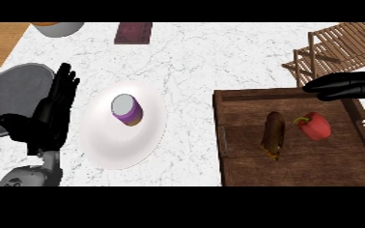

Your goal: Pick the bell pepper from the tray and place it in the tiered shelf

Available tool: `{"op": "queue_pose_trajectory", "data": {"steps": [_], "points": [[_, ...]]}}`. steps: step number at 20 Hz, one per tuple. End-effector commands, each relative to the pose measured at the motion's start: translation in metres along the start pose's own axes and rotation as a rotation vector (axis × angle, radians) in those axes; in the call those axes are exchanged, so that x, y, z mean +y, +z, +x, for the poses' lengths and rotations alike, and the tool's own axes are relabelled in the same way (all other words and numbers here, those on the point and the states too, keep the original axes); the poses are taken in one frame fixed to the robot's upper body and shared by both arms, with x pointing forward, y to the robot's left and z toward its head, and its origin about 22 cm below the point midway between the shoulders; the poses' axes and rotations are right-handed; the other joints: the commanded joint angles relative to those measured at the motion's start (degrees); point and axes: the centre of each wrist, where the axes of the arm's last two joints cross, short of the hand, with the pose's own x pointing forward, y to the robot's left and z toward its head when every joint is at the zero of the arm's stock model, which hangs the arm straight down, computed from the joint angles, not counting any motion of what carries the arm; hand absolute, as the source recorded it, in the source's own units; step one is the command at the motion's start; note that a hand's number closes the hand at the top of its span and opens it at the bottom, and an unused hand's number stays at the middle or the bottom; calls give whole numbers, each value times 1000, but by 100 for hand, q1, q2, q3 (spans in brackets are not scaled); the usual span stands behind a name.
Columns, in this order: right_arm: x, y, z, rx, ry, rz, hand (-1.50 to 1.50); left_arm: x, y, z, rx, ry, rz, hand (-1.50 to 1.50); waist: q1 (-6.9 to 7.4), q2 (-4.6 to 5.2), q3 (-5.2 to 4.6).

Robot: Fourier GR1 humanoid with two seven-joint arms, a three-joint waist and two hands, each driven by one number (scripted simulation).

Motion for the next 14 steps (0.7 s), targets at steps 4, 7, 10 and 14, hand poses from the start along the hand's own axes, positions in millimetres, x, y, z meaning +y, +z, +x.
{"op": "queue_pose_trajectory", "data": {"steps": [4, 7, 10, 14], "points": [[-6, -13, 77, 30, 485, 216, -150, 5, -2, 9, -10, 1, 20, 0, -120, -26, 12], [35, -22, 74, 49, 621, 245, -150, 17, 7, 2, 4, -13, 40, 0, -226, -50, 12], [37, -9, 63, 136, 709, 233, -150, 25, 12, 1, 7, -16, 19, 0, -157, -23, -2], [77, -14, 38, 178, 734, 213, -150, -4, 6, 14, -9, -6, 19, 0, -126, -3, -8]]}}
